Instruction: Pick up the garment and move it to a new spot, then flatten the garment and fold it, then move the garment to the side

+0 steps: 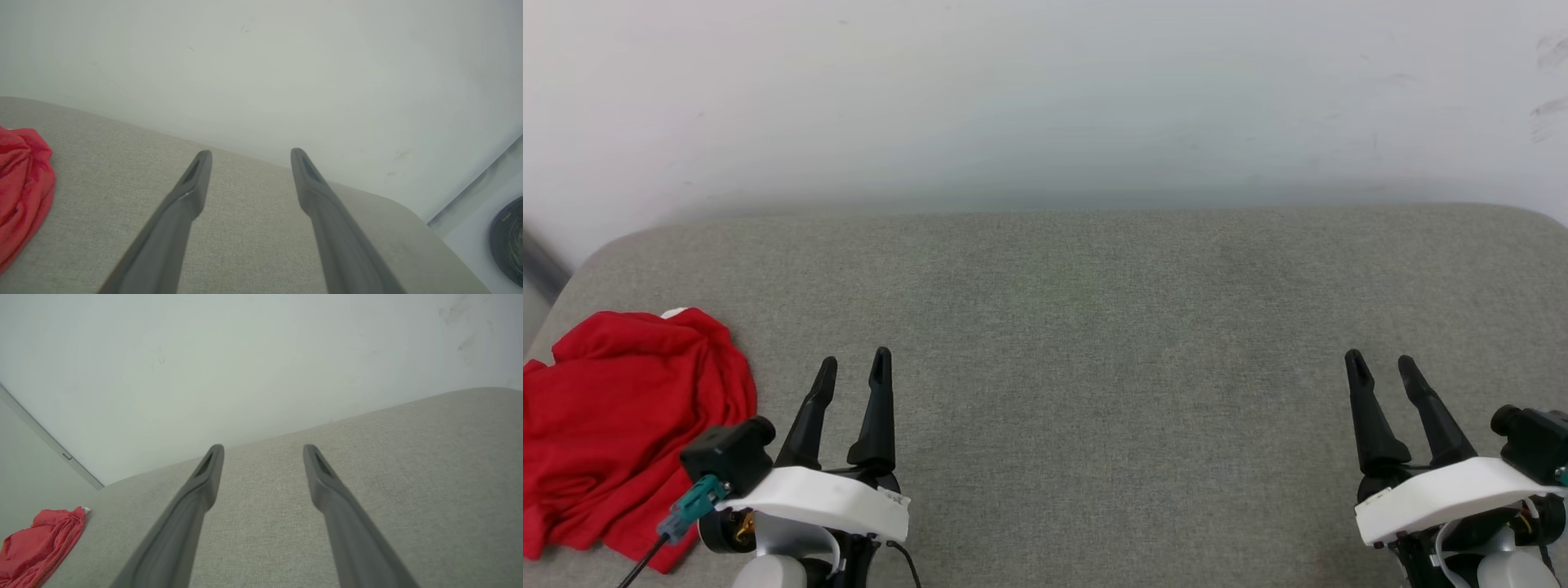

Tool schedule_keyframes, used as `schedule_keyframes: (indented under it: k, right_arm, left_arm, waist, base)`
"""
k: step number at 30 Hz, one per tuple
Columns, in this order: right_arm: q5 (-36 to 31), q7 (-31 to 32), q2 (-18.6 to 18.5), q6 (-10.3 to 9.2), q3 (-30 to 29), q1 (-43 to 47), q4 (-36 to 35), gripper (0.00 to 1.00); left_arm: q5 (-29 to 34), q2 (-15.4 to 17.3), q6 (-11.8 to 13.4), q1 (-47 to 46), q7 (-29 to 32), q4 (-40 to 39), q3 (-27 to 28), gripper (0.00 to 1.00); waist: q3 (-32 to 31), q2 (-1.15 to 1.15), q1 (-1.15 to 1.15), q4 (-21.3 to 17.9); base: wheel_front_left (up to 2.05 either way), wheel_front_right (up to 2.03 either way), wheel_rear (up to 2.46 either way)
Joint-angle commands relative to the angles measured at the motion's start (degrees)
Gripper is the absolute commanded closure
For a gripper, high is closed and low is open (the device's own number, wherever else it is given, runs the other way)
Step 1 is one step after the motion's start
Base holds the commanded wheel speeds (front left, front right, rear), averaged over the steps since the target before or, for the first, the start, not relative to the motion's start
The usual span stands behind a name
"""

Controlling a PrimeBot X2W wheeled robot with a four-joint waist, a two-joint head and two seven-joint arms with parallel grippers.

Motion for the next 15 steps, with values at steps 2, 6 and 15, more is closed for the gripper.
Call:
schedule_keyframes:
  k: [2,6,15]
  right_arm:
    - [-2.4,-0.1,-0.1,0.01,0.0,-0.2,-0.8,0.00]
    - [-5.1,-0.2,0.1,0.01,-0.3,0.1,-1.0,0.00]
    - [-10.3,-0.5,0.3,0.00,-0.1,0.4,-1.4,0.00]
  left_arm:
    - [2.6,0.6,0.3,-1.4,-0.7,-0.3,-0.4,0.00]
    - [5.0,0.7,0.5,-1.4,-1.3,-0.2,-0.9,0.00]
    - [10.2,0.9,1.1,-1.4,-2.5,0.4,-1.8,0.00]
  waist:
    - [0.0,0.00,0.00,0.0]
    - [-0.1,0.00,0.00,0.1]
    - [-0.1,0.00,0.00,0.0]
  base:
    - [0.00,0.00,0.00]
    - [0.00,0.00,0.00]
    - [0.00,0.00,0.00]
